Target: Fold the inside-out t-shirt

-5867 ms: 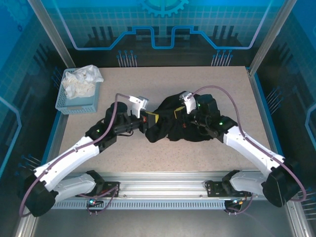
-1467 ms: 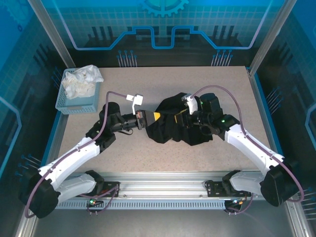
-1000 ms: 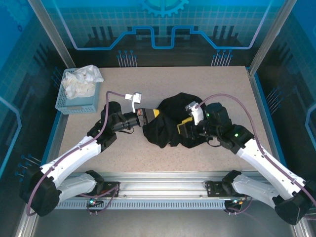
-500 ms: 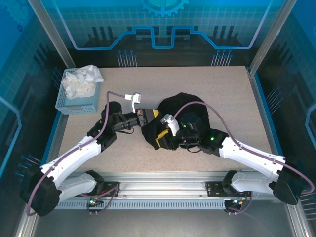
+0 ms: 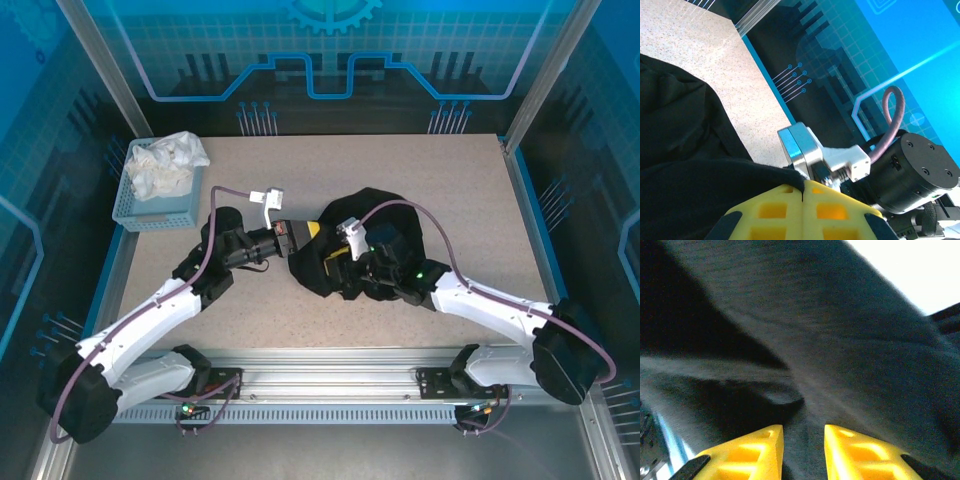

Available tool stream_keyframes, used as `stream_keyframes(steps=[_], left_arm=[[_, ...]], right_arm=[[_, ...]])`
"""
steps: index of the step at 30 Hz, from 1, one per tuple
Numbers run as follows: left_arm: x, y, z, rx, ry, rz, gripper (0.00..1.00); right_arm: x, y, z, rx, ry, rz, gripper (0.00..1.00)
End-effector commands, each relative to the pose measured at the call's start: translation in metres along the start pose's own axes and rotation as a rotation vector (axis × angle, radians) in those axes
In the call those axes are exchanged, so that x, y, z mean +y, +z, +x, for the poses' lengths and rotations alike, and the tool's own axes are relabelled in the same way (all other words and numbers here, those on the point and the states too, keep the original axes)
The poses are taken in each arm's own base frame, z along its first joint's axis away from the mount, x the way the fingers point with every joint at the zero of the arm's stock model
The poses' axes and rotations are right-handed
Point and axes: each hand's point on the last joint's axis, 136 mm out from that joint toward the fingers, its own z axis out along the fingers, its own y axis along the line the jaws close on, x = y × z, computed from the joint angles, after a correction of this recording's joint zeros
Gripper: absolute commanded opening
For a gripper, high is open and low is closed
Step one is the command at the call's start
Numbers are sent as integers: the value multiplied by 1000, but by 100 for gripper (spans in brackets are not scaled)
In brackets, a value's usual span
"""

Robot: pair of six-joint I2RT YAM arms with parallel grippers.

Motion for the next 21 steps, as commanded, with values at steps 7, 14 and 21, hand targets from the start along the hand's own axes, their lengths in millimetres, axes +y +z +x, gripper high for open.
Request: stream_keyframes(steps=[7,14,21], left_arm=[[-17,-6,-6,-15,65,54,0],[-15,-6,-8,-23,70,46,0],[26,-28,-22,-125,19,-130,0]], right_arm=[[-17,16,-3,-9,54,51,39],[-26,24,-4,-1,39,97,28],[-12,-37,-32,-132,-87,-113,0]])
